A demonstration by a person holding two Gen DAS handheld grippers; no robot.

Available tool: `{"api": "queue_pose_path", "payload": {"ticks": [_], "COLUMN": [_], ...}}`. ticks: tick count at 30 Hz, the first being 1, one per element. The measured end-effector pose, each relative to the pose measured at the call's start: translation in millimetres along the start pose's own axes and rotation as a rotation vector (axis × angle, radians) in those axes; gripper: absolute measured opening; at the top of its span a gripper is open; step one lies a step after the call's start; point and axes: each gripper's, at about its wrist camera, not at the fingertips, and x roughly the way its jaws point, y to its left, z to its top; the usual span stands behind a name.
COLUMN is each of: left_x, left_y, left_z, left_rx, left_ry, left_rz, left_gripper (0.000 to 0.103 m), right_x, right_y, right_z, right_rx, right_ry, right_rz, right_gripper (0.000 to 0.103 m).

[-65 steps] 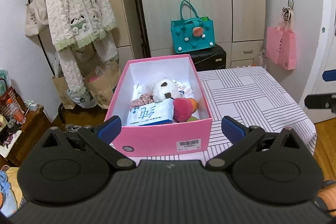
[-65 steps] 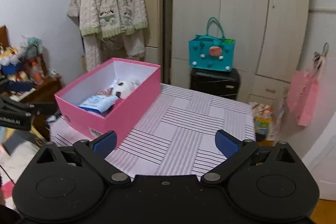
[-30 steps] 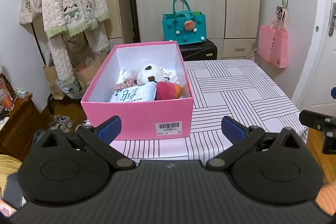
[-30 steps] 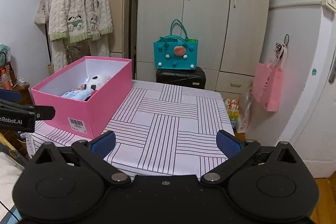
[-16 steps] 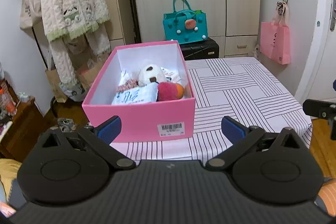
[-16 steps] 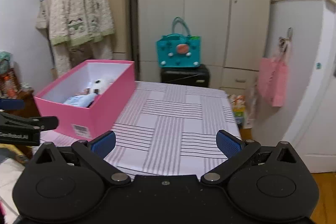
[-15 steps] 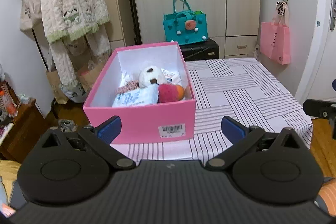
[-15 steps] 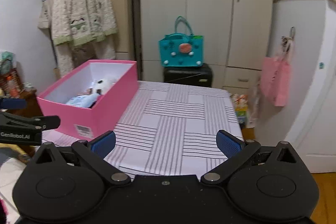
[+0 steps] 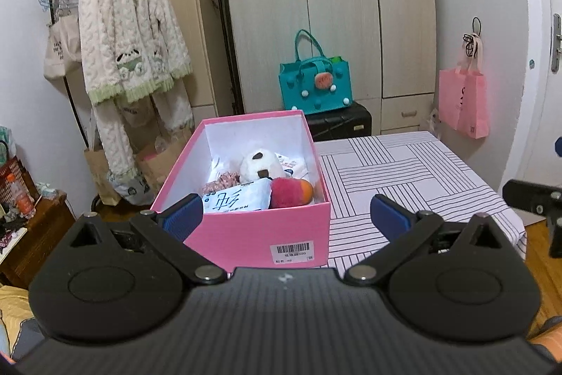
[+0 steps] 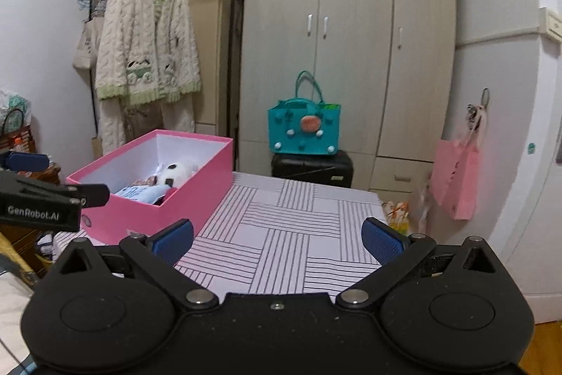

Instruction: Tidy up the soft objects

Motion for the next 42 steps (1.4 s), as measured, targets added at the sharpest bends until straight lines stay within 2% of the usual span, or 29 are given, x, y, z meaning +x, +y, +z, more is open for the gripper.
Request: {"api": "queue_pose_path", "payload": {"ticks": [4,10,13,22,42], "left_x": [3,3,-1,2,6], "left_y": [-2,-3,-3,3,15], "left_z": [-9,-21,-25,-25,-26], "left_rx": [0.003,-0.008,-0.017,-0.039,-0.078], "left_ry": [-0.014,-0.034,-0.047,-0.028,0.004], "left_rz": [-0.005,-0.067,-0.085,-0.046,-0.036], "left_gripper": [0.103,0.103,0.103,0.103,0.103], "right_x": [-1,1,4,6,11], "right_y": [-1,-7,-5,-3,-2], "right_z": [-6,-13,-15,-17,-19], "right_rx": [0.015,0.077,0.070,0.062,0.050], "right_ry": [-0.025,-0.015,-0.009,0.002,0.017], "right_rz": [-0.053,-0.030,-0.048,-0.059,-0.056], "right_gripper": [0.103,0.103,0.103,0.103,0.103]}}
